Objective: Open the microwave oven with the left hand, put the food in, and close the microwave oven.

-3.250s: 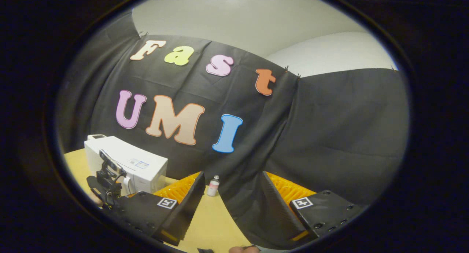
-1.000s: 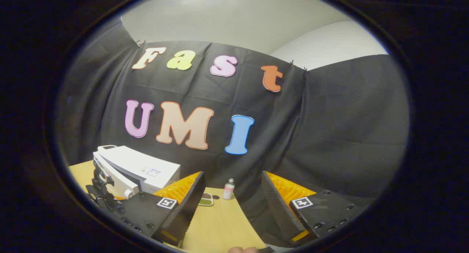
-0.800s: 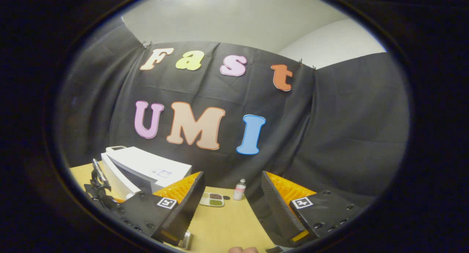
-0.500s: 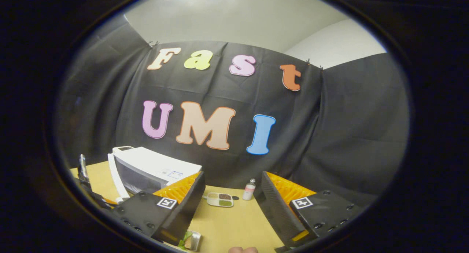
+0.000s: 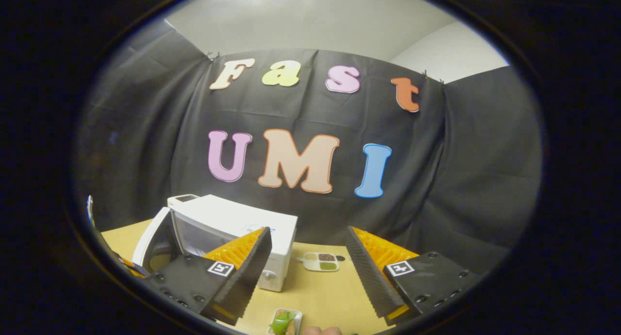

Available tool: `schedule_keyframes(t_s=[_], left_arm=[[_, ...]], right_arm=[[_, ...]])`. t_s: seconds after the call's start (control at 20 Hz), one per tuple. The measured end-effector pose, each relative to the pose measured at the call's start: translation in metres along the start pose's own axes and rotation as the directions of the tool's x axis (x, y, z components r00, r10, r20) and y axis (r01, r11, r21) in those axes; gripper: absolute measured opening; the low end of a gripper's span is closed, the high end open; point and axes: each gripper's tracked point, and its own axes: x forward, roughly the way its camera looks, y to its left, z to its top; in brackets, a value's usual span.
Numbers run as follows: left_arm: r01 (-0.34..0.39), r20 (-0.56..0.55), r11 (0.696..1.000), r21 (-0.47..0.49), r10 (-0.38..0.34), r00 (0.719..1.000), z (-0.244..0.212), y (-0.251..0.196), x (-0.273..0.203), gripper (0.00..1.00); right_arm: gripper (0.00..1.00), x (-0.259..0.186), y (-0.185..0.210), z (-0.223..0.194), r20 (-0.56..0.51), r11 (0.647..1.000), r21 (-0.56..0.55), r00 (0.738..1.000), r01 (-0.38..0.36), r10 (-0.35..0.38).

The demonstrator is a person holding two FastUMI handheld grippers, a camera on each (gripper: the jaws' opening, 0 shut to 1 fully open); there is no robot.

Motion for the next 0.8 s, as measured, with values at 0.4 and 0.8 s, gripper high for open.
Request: schedule_keyframes(t_s=[0.4,0.8], left_arm=[[-0.131,-0.022,0.991,0.038,0.132,0.991,-0.021,0.058,-0.023,0.25],[-0.187,0.05,0.982,-0.001,0.186,0.981,0.002,0.073,-0.039,0.98]], right_arm=[[0.98,-0.009,0.035,-0.008,-0.004,0.999,0.027,1.0,-0.017,0.017],[0.97,-0.013,0.034,-0.018,-0.027,1.0,-0.006,1.0,-0.005,0.005]])
